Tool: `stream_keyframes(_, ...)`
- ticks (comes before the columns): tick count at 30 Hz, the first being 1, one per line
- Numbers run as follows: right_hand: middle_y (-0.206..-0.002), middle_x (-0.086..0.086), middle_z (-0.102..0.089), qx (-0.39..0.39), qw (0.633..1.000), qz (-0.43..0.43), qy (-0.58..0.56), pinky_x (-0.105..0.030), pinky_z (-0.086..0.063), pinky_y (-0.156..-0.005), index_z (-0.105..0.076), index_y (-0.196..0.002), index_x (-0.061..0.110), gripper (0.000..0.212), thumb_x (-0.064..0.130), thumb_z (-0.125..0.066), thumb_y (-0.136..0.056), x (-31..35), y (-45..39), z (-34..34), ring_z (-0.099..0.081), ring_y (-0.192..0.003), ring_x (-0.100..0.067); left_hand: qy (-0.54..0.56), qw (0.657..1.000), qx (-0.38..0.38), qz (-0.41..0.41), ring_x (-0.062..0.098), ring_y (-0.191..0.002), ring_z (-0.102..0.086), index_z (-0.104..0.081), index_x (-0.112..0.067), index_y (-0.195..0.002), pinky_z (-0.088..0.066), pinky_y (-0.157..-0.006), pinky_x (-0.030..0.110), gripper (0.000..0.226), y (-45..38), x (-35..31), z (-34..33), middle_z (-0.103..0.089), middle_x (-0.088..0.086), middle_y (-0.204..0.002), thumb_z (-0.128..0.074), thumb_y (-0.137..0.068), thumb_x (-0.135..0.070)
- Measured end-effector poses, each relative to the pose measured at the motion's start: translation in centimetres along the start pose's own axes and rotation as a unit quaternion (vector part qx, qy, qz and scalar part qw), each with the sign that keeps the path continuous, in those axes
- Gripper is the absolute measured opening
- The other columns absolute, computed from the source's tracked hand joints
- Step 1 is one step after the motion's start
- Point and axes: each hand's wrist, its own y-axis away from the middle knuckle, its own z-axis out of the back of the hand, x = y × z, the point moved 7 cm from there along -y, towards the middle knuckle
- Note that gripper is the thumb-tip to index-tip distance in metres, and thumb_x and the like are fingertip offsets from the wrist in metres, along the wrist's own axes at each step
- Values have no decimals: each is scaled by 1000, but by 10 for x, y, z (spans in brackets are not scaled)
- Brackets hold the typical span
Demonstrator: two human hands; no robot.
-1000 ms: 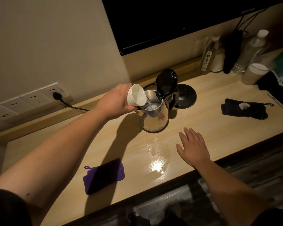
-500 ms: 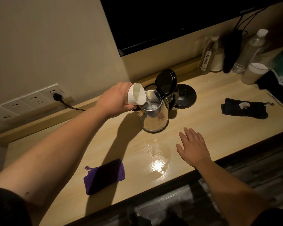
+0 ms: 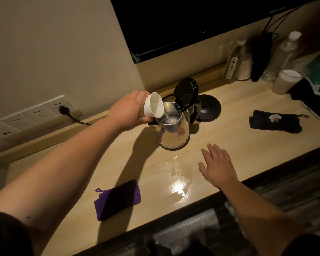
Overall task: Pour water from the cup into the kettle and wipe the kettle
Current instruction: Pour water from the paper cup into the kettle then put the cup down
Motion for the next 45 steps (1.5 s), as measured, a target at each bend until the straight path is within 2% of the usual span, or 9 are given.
stream_keyframes(8,-160,-11,-29,-1,1000,0,5,-49,-13,-121,-38,-149,18,78,57,-8,-90,0,-1,0,-18,-149,-30,-19,1000,-1,-12,28,-100,-54,-42,-19,-131,-47,-73,36,75,-3,-5,3,-54,8,-119,-82,-71,-40)
stream_keyframes(24,-156,-14,-37,-9,1000,1,-4,-51,-19,-119,-45,-145,15,72,54,-16,-92,-1,0,-1,-26,-146,-32,-38,999,-1,-23,30,-101,-55,-43,-17,-132,-50,-75,40,75,-6,-9,9,-53,10,-120,-81,-71,-40)
stream_keyframes(37,-159,-12,-31,-3,1000,0,2,-48,-14,-120,-40,-149,17,76,56,-11,-90,-1,-1,-2,-21,-148,-30,-55,998,5,-24,31,-101,-55,-44,-19,-129,-53,-76,45,74,-9,-11,11,-54,10,-118,-82,-70,-39)
stream_keyframes(45,-159,-11,-31,-2,1000,0,-3,-49,-14,-120,-40,-148,17,75,57,-12,-90,-2,-1,-2,-20,-149,-30,-76,996,1,-50,32,-99,-55,-46,-19,-130,-48,-74,41,70,-10,-16,11,-55,12,-116,-81,-70,-33)
